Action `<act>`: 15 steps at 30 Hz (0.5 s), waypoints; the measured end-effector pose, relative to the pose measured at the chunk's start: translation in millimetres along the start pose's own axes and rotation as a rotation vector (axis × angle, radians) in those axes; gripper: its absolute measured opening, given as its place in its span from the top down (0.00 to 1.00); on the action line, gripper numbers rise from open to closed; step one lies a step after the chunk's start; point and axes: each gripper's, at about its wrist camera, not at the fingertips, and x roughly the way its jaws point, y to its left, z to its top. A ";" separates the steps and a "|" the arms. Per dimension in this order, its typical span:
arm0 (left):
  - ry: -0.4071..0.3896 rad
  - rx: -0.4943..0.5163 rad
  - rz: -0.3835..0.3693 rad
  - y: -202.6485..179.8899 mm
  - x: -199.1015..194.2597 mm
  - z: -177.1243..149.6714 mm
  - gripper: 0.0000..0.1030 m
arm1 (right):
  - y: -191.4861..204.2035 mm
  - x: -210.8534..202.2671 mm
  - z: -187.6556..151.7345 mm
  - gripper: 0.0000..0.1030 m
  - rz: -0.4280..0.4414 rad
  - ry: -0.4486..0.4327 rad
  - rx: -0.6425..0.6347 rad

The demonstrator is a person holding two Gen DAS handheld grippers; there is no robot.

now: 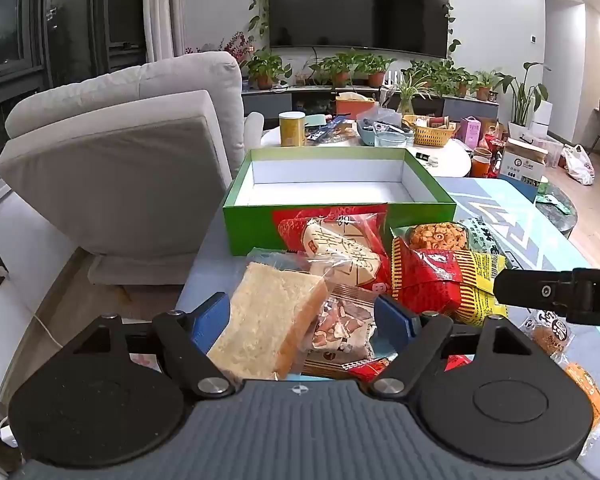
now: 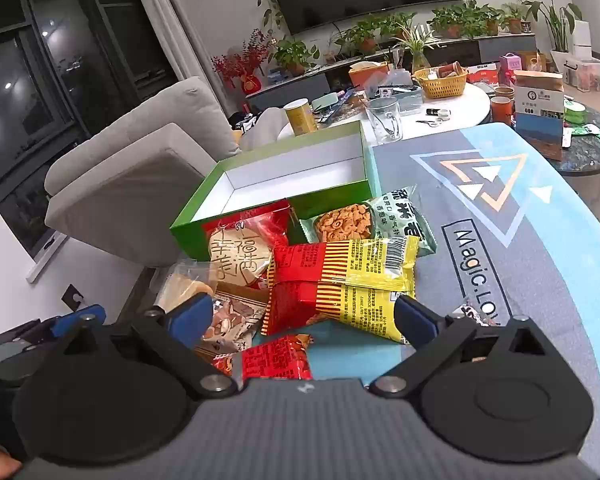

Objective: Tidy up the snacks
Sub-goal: 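Move the right gripper toward the red snack packet in the pile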

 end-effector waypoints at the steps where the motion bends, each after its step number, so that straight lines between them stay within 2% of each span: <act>1: 0.002 -0.001 0.001 0.1 0.3 0.1 0.25 | 0.2 -0.1 -0.3 0.24 0.001 0.002 0.002; 15: -0.014 0.005 0.001 0.6 -6.7 0.3 0.25 | -1.2 -1.7 2.1 0.24 0.002 -0.004 -0.008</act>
